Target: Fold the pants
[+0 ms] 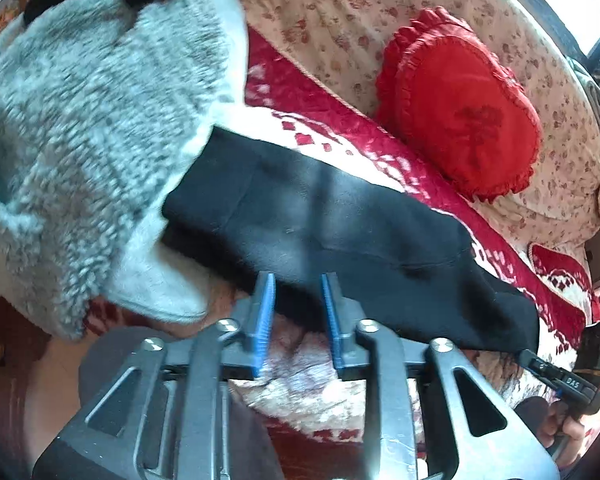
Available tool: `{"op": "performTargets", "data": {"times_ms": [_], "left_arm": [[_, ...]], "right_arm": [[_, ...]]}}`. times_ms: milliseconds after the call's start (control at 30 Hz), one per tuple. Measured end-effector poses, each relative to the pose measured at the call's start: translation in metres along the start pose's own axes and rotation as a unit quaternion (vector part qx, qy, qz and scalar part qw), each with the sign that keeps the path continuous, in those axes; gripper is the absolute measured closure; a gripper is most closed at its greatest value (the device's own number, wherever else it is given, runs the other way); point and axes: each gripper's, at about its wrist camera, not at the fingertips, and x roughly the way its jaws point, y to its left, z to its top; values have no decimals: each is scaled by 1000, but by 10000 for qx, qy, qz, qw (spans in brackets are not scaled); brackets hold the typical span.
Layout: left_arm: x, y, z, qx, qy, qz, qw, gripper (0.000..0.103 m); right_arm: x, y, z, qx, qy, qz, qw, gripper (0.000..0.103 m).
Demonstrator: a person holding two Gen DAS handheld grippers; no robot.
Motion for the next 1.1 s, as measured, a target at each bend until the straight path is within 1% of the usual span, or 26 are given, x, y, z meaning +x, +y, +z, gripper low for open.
{"op": "performTargets", "data": {"times_ms": [67,133,167,200,267,300,333,400,467,500,600,633,700,767,900,1033,1067,1100], "left_arm": [[3,-13,1,163,14,-53,9999,79],[11,-32,1,332,103,-174,9992,78],[19,-47,0,494,217,-261,9982,73],[23,-55,-1,583,271,-300,9975,71],[39,-81,-6,849,445,-368,9947,70],[47,-94,-9,982,537,-414,9929,70],[53,-102,-9,1052,589,-439,9917,70],[69,-125,-15,1260,773,-438,9880,70],[77,-139,-19,1392,830,-474,9856,70],[83,-146,-21,1466,850,-436,9846,70],[93,-159,-24,1591,881,-355,9827,70],[95,-161,-25,1610,892,-340,9823,70],[96,-163,-26,1636,900,-335,9818,70],[95,-165,-27,1658,895,-332,9815,70],[94,-163,-27,1587,922,-340,9824,70],[95,-164,-29,1583,919,-303,9826,70],[95,-165,-30,1601,917,-290,9824,70],[94,-166,-31,1621,919,-277,9821,70]], "right_arm": [[-17,-5,3,-73,-152,-157,9997,80],[-34,-12,10,-91,-379,-423,9983,80],[-42,-18,16,-48,-497,-582,9971,80],[-49,-24,19,-17,-574,-683,9960,80],[-59,-34,29,-4,-777,-1011,9918,79],[-62,-39,36,-66,-881,-1390,9863,77],[-62,-43,41,-132,-910,-1719,9808,77],[-56,-51,54,-326,-809,-2311,9690,76],[-49,-62,62,-413,-665,-2619,9619,76],[-44,-66,65,-415,-564,-2701,9603,76],[-31,-79,68,-479,-290,-2799,9584,76],[-31,-83,67,-470,-293,-2824,9577,76],[-36,-90,67,-257,-410,-2680,9622,76],[-44,-94,67,-128,-508,-2627,9635,76],[-40,-93,63,-201,-500,-2731,9605,72],[-34,-93,63,-225,-531,-2728,9603,72],[-34,-94,63,-234,-547,-2695,9611,72],[-34,-93,63,-295,-561,-2639,9625,83]]}}
